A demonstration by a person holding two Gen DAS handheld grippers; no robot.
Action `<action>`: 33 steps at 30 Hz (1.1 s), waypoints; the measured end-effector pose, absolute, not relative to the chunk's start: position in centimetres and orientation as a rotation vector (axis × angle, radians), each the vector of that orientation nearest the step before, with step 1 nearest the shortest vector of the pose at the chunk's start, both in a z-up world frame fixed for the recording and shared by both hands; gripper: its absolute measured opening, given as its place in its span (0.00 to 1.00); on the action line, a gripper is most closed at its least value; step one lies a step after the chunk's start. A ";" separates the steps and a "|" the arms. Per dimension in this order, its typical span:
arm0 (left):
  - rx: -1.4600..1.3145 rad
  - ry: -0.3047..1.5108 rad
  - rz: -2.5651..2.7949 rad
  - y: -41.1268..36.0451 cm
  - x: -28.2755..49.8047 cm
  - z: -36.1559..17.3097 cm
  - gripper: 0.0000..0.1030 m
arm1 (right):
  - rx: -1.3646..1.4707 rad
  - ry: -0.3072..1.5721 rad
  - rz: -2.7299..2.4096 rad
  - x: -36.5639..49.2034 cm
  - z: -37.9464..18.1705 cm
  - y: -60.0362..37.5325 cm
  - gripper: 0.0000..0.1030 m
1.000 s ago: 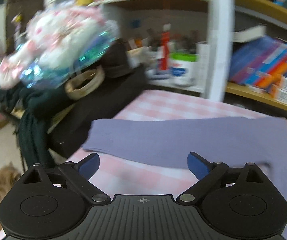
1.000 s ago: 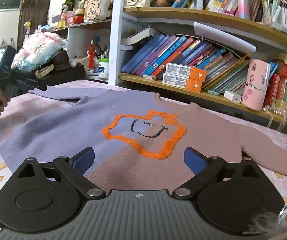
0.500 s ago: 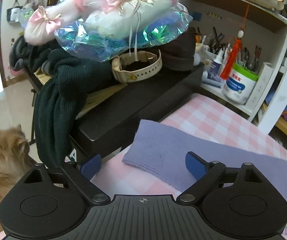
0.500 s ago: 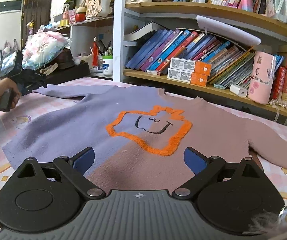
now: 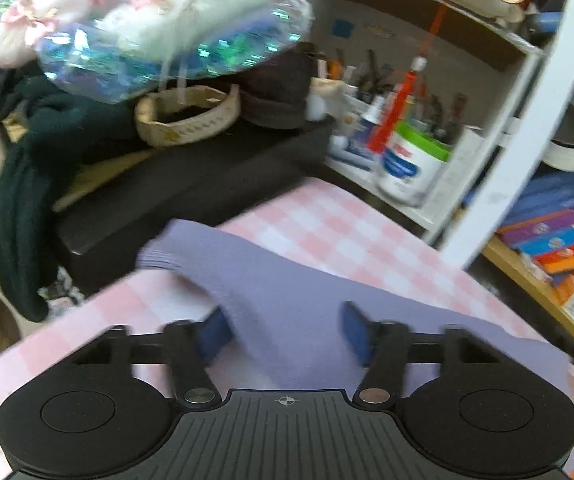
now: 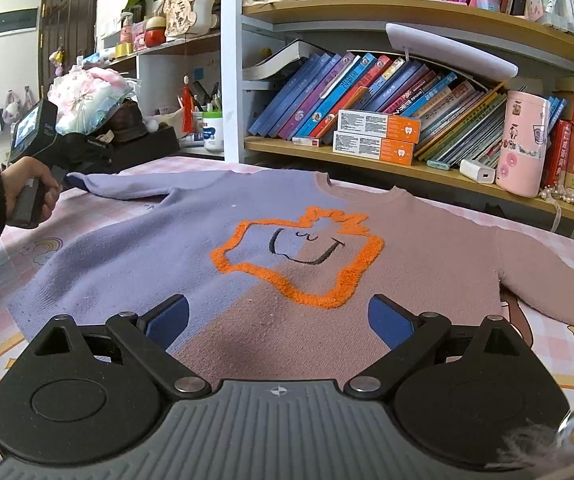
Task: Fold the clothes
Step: 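Grasp the lavender sleeve cuff with the left gripper and lift it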
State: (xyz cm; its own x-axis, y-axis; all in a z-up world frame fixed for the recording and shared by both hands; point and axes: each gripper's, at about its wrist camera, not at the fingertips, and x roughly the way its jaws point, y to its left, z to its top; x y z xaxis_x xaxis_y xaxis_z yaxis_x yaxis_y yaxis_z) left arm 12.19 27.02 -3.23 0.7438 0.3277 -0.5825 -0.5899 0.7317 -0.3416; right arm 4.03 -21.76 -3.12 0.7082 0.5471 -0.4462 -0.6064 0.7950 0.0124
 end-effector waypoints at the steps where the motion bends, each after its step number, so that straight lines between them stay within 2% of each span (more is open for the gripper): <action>1: -0.552 0.518 0.544 27.4 12.1 -3.3 0.34 | -0.139 0.450 0.643 4.0 -3.1 -21.8 0.94; 5: -0.590 0.516 0.596 29.0 11.8 -3.4 0.12 | -0.140 0.448 0.644 4.0 -3.1 -21.8 0.94; 9: -0.596 0.501 0.580 28.8 11.6 -2.6 0.05 | -0.142 0.446 0.646 4.0 -3.1 -21.7 0.94; 14: -0.531 0.445 0.392 23.8 12.5 1.3 0.05 | -0.146 0.442 0.647 4.0 -3.2 -21.7 0.94; 23: -0.418 0.354 -0.037 10.0 17.4 9.2 0.05 | -0.144 0.434 0.651 3.9 -3.2 -21.8 0.94; 27: -0.403 0.355 -0.162 5.0 20.1 10.3 0.05 | -0.142 0.430 0.655 3.8 -3.1 -21.9 0.94; 33: -0.411 0.381 -0.276 -0.8 22.7 9.0 0.05 | -0.141 0.423 0.660 3.7 -3.1 -22.0 0.94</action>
State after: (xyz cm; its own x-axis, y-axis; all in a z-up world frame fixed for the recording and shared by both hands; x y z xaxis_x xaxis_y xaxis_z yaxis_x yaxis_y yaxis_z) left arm 22.74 -0.84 9.00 0.8929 -0.3345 -0.3015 0.1830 0.8812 -0.4358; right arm 3.70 -21.96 -3.06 0.7086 0.5644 -0.4235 -0.6208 0.7839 0.0060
